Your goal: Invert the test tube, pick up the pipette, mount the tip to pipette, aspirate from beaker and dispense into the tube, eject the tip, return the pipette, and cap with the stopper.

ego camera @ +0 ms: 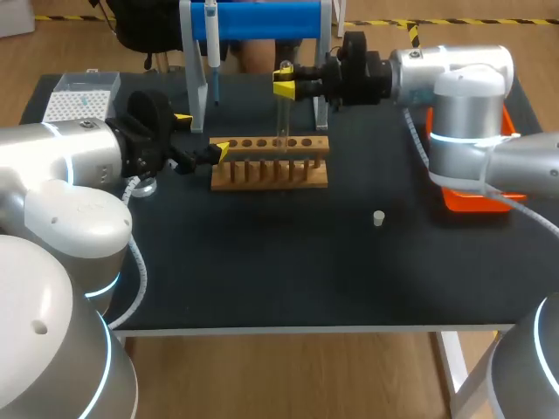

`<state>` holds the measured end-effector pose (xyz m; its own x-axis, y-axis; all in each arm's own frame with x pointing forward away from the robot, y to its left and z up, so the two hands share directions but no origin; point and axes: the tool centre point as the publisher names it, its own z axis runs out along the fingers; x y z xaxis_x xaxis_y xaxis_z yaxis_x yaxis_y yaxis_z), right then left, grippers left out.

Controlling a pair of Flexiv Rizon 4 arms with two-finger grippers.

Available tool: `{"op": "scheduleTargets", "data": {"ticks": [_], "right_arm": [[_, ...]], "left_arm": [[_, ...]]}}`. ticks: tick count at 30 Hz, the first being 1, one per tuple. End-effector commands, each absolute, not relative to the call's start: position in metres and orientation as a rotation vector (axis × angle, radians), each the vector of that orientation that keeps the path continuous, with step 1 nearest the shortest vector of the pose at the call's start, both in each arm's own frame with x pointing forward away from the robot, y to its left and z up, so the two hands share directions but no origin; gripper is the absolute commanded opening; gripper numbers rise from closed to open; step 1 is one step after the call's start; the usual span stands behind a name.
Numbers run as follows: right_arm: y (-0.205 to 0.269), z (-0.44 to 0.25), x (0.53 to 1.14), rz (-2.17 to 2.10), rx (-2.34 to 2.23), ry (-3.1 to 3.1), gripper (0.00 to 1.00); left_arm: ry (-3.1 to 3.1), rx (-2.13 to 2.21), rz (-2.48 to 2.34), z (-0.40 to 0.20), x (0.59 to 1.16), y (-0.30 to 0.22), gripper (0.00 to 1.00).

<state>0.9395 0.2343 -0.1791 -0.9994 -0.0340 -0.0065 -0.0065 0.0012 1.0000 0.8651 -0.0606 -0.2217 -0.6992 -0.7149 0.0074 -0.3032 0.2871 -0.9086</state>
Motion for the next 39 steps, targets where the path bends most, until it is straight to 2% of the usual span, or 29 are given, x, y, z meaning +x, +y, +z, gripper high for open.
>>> {"op": "scheduleTargets", "data": {"ticks": [1, 11, 28, 39], "right_arm": [[0.234, -0.179, 0.939, -2.204, 0.043, -2.213, 0.00], [0.234, -0.179, 0.939, -2.204, 0.043, -2.213, 0.00], [0.207, -0.172, 0.931, -1.696, -0.759, -1.939, 0.00], [0.205, -0.178, 0.927, -1.414, -1.020, -1.612, 0.00]], "left_arm": [[2.162, -0.910, -1.398, -0.222, 0.865, -0.058, 1.00], [2.162, -0.910, -1.398, -0.222, 0.865, -0.058, 1.00], [2.162, -0.910, -1.398, -0.222, 0.865, -0.058, 1.00], [2.162, -0.910, -1.398, -0.222, 0.865, -0.058, 1.00]]}}
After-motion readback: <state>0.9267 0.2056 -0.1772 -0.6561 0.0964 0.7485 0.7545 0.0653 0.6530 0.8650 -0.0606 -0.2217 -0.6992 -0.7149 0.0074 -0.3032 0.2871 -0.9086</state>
